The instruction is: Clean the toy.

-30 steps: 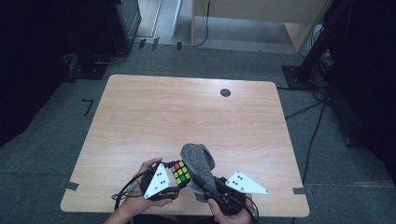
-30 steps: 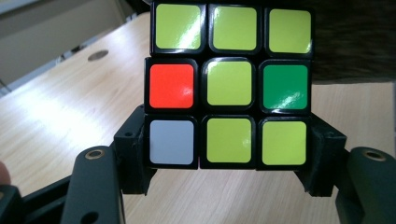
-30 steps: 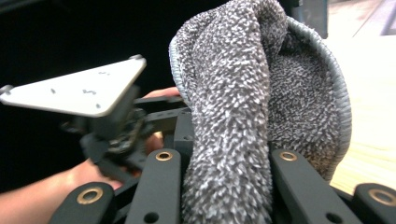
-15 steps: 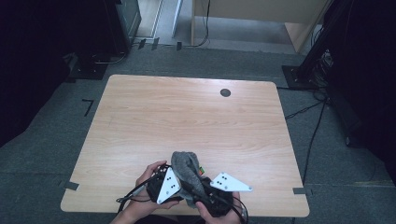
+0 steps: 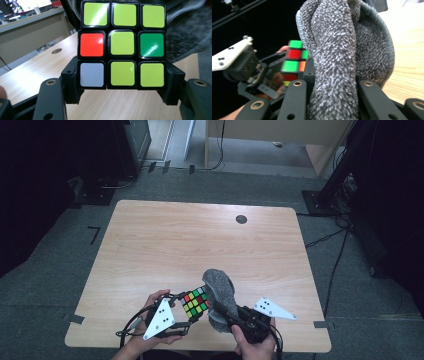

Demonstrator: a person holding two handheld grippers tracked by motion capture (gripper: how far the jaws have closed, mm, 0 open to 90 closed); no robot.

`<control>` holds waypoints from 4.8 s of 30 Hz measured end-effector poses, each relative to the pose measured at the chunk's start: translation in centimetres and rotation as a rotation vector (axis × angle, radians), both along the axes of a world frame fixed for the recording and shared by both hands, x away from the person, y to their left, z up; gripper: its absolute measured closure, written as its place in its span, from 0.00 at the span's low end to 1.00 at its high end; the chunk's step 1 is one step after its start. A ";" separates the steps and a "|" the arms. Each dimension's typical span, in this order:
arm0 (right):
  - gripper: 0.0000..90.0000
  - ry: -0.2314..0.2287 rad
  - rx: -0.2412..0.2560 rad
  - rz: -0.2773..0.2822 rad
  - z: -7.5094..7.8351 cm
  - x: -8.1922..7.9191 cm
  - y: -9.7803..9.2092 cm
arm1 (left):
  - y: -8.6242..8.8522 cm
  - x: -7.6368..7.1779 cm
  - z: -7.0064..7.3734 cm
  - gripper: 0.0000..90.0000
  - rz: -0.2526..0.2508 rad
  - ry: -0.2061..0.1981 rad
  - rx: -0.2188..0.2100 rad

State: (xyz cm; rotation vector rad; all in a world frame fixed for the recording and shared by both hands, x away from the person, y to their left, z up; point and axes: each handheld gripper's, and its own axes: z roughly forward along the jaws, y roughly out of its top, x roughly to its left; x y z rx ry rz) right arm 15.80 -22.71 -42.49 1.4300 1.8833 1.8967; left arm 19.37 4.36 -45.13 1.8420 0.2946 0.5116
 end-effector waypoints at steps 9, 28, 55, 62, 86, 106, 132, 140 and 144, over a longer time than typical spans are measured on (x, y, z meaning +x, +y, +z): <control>0.79 -0.045 -0.016 0.067 0.8 -0.6 1.1 | -0.8 -0.5 -0.4 0.38 -0.021 -0.019 0.065; 0.80 0.015 -0.044 -0.031 -0.5 0.5 -1.1 | -0.1 -0.2 0.3 0.38 -0.057 0.008 0.009; 0.82 -0.204 -0.292 0.189 -3.7 0.6 3.8 | 2.2 2.7 0.8 0.38 -0.094 0.308 -0.196; 0.83 -0.242 -0.410 0.182 -4.1 0.6 4.3 | 2.1 2.8 0.8 0.38 -0.076 0.310 -0.167; 0.82 -0.383 -0.530 0.207 -3.6 -0.2 4.9 | 2.7 3.0 1.1 0.38 -0.077 0.308 -0.192; 0.83 -0.327 -0.373 0.130 -0.8 -0.4 2.8 | 2.6 3.0 0.0 0.38 0.013 0.220 -0.086; 0.83 -0.222 -0.101 0.103 0.5 -0.9 1.6 | -1.3 -0.6 -1.1 0.38 -0.050 -0.039 0.156; 0.83 -0.095 -0.055 0.018 -1.4 0.5 -0.3 | -0.7 -0.2 -0.7 0.38 -0.026 -0.029 0.120; 0.82 -0.169 -0.030 0.062 -0.1 -0.4 0.7 | -1.2 -0.1 -1.5 0.38 -0.022 -0.033 0.185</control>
